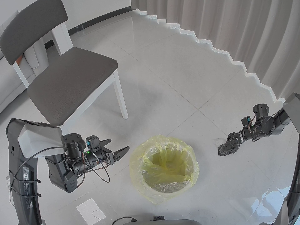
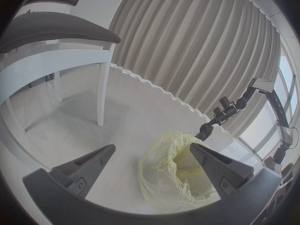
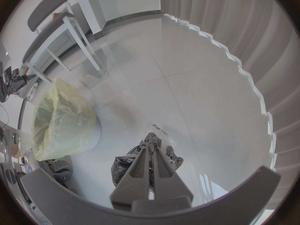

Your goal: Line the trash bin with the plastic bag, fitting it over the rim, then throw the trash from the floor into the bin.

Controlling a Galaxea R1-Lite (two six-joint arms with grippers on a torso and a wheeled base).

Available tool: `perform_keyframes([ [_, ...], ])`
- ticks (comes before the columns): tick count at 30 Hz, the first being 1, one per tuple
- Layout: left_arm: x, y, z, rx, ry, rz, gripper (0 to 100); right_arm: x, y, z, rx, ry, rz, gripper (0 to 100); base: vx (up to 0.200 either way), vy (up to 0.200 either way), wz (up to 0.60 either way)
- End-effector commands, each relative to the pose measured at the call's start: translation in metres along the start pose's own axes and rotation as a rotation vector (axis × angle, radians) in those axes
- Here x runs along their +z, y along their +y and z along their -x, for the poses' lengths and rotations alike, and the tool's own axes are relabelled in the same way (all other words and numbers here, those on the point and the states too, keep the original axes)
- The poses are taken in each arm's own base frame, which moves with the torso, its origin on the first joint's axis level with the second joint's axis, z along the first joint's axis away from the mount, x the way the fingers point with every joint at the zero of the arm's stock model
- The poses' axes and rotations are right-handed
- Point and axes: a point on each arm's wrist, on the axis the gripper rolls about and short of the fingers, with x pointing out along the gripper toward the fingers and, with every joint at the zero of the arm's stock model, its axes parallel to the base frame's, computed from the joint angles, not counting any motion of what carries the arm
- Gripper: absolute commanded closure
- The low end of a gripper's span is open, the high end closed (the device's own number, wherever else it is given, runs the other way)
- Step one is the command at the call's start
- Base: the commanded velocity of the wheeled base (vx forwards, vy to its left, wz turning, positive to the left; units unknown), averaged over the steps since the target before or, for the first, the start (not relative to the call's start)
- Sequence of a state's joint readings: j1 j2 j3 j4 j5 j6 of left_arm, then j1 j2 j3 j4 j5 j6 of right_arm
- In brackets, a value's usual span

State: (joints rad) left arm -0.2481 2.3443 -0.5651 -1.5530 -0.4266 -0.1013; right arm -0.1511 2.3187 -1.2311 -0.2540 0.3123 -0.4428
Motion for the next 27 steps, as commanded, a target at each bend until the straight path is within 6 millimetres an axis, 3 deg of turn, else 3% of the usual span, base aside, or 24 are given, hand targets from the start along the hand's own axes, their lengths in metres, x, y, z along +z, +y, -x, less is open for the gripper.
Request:
perform_keyframes([
  [1, -0.002, -0.003, 0.002, 0.003, 0.000, 0.000, 0, 0.023, 0.013, 0.044, -0.007, -0.077, 0.051, 100, 0.000, 0.000, 0.00],
  [4, -0.002, -0.003, 0.003, 0.015, 0.001, 0.000, 0, 0.032, 0.020, 0.062, -0.010, -0.109, 0.071, 100, 0.000, 0.000, 0.00],
  [6, 0.000, -0.004, 0.004, 0.020, -0.002, -0.002, 0, 0.042, 0.032, 0.080, 0.006, -0.149, 0.100, 100, 0.000, 0.000, 0.00],
  [11, 0.000, -0.001, 0.006, 0.033, -0.003, 0.001, 0, 0.060, 0.056, 0.104, 0.031, -0.210, 0.153, 100, 0.000, 0.000, 0.00],
  [25, -0.002, 0.001, 0.012, 0.074, 0.011, 0.011, 0, 0.084, 0.108, 0.132, 0.111, -0.303, 0.266, 100, 0.000, 0.000, 0.00],
  [27, -0.003, 0.001, 0.012, 0.076, 0.012, 0.010, 0, 0.086, 0.123, 0.137, 0.141, -0.318, 0.295, 100, 0.000, 0.000, 0.00],
])
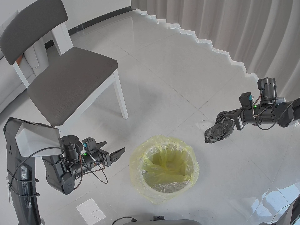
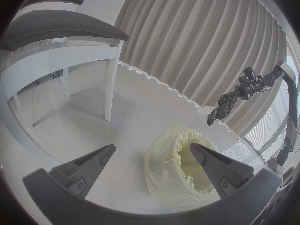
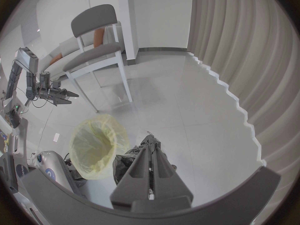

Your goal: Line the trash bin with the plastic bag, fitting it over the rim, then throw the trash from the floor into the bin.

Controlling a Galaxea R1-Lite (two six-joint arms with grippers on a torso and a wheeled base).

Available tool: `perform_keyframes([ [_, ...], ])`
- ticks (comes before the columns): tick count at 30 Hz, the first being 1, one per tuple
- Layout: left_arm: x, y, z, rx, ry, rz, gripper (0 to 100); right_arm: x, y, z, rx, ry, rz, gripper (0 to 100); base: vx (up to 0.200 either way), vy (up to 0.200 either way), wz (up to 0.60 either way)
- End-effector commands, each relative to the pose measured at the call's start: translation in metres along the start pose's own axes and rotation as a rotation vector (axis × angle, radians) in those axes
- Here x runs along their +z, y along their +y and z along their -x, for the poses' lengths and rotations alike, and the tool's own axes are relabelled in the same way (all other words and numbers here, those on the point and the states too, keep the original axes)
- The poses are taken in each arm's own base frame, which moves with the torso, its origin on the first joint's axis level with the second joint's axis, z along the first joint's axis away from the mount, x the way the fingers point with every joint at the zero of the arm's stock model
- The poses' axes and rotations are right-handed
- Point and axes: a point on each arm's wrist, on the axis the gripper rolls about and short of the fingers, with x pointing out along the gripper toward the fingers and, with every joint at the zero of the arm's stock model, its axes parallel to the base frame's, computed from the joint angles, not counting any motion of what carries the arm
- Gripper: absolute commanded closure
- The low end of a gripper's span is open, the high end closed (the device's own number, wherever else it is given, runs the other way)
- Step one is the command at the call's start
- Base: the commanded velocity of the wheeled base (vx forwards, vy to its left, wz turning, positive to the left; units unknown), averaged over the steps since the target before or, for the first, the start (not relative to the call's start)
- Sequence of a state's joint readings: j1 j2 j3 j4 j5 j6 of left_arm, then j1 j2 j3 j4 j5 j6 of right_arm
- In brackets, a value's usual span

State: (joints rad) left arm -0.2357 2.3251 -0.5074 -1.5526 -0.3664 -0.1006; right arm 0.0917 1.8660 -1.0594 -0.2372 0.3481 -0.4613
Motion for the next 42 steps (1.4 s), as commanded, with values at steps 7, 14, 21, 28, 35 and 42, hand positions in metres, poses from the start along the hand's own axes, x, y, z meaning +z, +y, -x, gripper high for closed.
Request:
perform_keyframes([
  [7, -0.005, 0.005, -0.003, 0.029, -0.005, 0.002, 0, 0.026, 0.056, 0.014, 0.121, -0.072, 0.101, 100, 0.000, 0.000, 0.00],
  [14, -0.006, 0.009, -0.002, 0.041, -0.003, 0.007, 0, 0.031, 0.090, 0.014, 0.212, -0.084, 0.153, 100, 0.000, 0.000, 0.00],
  [21, -0.002, 0.016, -0.003, 0.060, -0.025, 0.006, 0, 0.033, 0.115, 0.010, 0.277, -0.080, 0.186, 100, 0.000, 0.000, 0.00],
  [28, -0.002, 0.019, -0.002, 0.071, -0.026, 0.009, 0, 0.033, 0.131, 0.002, 0.322, -0.068, 0.205, 100, 0.000, 0.000, 0.00],
  [35, -0.002, 0.021, 0.001, 0.078, -0.021, 0.013, 0, 0.031, 0.139, -0.002, 0.347, -0.056, 0.217, 100, 0.000, 0.000, 0.00],
  [42, -0.001, 0.022, 0.003, 0.084, -0.024, 0.013, 0, 0.029, 0.149, -0.008, 0.376, -0.041, 0.226, 100, 0.000, 0.000, 0.00],
])
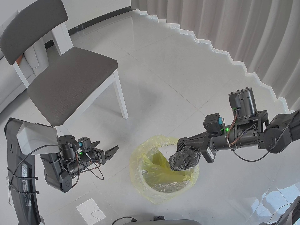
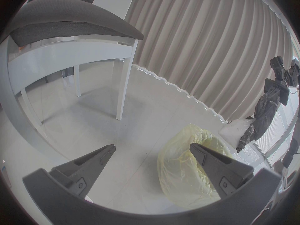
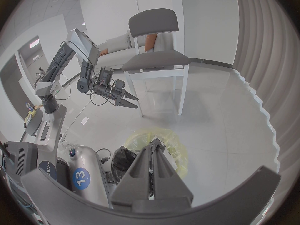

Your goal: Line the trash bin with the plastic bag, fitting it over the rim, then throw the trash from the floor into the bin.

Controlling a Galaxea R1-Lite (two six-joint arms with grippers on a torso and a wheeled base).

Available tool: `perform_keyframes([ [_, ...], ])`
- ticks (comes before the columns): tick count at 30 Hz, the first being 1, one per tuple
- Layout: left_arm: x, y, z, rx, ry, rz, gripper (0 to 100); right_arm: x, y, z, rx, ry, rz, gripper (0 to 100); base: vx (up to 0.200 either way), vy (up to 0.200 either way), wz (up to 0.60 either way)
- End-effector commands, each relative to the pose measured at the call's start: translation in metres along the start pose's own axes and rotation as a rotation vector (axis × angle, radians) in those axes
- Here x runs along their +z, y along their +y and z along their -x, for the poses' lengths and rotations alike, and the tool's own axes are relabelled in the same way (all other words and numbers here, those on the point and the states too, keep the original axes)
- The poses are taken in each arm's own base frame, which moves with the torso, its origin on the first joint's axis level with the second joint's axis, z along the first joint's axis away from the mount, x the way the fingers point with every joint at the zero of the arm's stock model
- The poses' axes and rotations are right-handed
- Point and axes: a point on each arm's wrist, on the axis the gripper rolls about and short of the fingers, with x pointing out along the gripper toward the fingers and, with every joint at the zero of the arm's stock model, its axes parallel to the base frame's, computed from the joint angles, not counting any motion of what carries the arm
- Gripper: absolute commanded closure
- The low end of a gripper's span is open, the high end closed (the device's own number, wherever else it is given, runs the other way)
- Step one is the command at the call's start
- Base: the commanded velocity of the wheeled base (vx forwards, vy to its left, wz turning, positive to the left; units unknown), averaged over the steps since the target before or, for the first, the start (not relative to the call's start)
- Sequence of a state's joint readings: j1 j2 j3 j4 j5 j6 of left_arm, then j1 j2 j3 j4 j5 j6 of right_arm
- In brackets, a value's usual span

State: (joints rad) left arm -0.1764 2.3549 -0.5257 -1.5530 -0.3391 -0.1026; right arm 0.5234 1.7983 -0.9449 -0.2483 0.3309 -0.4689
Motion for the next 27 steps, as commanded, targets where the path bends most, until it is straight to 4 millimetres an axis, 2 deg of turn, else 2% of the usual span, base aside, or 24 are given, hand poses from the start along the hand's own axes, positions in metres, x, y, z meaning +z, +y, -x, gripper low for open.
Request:
perform_keyframes([
  [1, 0.004, -0.001, 0.002, -0.001, -0.022, -0.007, 0, -0.003, 0.006, -0.009, 0.028, 0.019, -0.001, 100, 0.000, 0.000, 0.00],
  [18, 0.017, -0.008, 0.021, -0.002, -0.036, -0.010, 0, -0.046, 0.013, -0.052, 0.070, 0.086, -0.019, 100, 0.000, 0.000, 0.00],
  [24, 0.017, -0.012, 0.031, -0.001, -0.021, -0.003, 0, -0.073, 0.039, -0.075, 0.121, 0.094, 0.010, 100, 0.000, 0.000, 0.00],
  [27, 0.021, -0.011, 0.040, 0.011, -0.026, -0.001, 0, -0.083, 0.060, -0.080, 0.145, 0.059, 0.044, 100, 0.000, 0.000, 0.00],
])
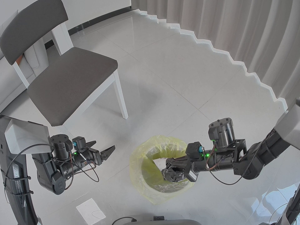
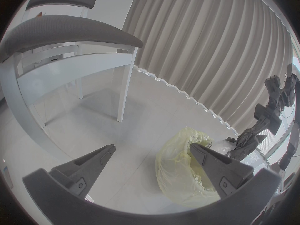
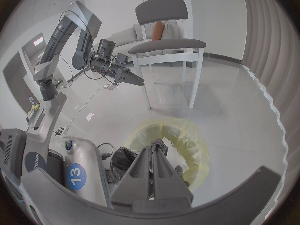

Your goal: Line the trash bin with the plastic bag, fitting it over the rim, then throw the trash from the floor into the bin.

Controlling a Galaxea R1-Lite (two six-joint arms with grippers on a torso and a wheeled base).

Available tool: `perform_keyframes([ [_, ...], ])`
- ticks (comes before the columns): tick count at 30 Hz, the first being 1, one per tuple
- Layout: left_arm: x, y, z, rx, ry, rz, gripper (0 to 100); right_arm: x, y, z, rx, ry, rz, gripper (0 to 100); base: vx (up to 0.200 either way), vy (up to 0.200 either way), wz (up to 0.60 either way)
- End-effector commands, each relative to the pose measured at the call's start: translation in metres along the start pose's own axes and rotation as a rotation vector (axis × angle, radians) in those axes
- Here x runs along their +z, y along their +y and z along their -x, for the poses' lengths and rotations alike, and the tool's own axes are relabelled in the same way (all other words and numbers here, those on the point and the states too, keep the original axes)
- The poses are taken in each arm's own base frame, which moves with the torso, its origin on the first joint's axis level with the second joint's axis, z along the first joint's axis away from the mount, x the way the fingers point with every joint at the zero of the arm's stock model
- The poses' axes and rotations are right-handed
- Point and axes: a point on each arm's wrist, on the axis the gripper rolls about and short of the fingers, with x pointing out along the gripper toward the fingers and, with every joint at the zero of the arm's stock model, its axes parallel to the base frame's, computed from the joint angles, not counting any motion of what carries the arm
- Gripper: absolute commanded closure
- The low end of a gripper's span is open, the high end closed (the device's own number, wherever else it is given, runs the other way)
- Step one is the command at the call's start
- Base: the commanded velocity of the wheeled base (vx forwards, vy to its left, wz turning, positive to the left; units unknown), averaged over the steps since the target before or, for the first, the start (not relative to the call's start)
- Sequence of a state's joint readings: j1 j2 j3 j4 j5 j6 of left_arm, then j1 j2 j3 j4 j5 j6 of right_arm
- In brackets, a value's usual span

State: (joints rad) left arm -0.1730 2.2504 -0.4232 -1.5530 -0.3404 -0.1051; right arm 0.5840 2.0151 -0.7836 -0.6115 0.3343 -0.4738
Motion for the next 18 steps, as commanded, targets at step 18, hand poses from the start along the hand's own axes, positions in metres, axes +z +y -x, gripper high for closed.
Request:
perform_keyframes([
  [18, 0.009, 0.006, 0.018, 0.034, -0.027, 0.013, 0, -0.039, 0.035, -0.027, 0.069, 0.020, 0.034, 100, 0.000, 0.000, 0.00],
])
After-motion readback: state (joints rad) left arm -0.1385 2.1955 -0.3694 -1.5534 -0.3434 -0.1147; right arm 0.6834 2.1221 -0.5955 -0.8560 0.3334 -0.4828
